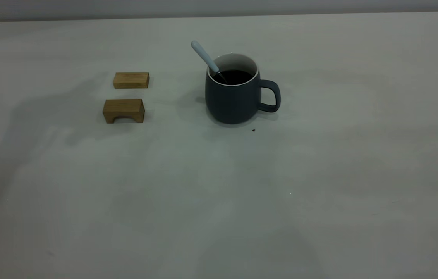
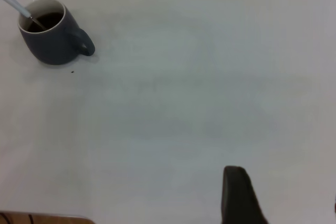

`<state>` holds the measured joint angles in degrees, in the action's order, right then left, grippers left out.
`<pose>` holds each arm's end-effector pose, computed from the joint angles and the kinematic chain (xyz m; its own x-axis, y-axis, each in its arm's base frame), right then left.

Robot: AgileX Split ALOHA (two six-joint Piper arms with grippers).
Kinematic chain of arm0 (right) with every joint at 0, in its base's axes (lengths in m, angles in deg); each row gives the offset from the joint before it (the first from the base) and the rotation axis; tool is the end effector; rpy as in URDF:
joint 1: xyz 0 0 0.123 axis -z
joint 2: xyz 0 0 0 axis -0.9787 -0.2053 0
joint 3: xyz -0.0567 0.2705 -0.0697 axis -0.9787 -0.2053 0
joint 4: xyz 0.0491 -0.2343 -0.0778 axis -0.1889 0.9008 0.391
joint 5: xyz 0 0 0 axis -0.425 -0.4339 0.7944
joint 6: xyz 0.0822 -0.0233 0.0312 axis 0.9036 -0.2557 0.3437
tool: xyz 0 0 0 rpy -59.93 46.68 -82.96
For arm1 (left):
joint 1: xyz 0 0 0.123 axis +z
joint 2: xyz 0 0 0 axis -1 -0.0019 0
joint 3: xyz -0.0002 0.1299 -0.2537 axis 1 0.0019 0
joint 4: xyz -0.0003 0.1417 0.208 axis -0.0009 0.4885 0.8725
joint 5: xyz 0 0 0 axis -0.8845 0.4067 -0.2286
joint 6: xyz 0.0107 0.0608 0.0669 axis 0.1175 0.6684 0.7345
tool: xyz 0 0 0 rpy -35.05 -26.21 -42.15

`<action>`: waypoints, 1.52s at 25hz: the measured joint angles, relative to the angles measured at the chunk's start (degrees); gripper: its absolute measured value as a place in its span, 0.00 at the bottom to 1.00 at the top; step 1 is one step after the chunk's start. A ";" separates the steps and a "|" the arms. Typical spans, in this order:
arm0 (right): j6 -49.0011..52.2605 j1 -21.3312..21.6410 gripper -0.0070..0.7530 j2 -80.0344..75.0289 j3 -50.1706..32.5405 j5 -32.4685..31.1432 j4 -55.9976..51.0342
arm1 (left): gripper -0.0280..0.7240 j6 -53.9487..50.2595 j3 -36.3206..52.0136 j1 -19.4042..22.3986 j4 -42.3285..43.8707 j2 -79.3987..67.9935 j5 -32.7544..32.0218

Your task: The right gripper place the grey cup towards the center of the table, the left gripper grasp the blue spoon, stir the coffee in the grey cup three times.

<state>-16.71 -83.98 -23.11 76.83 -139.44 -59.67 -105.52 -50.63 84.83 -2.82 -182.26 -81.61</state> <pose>-0.0020 -0.0002 0.2631 -0.5622 -0.0249 -0.8267 -0.0834 0.9962 0.0268 0.4034 -0.0786 0.2611 -0.7725 -0.6059 0.1901 -0.6115 0.6290 -0.4799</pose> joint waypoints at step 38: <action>0.00 0.00 0.63 0.00 0.00 0.00 0.00 | 0.48 43.48 59.20 0.00 27.46 91.00 1.28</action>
<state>-16.72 -83.98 -23.11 76.83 -139.44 -59.67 -62.04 8.57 84.83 24.64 -91.26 -80.33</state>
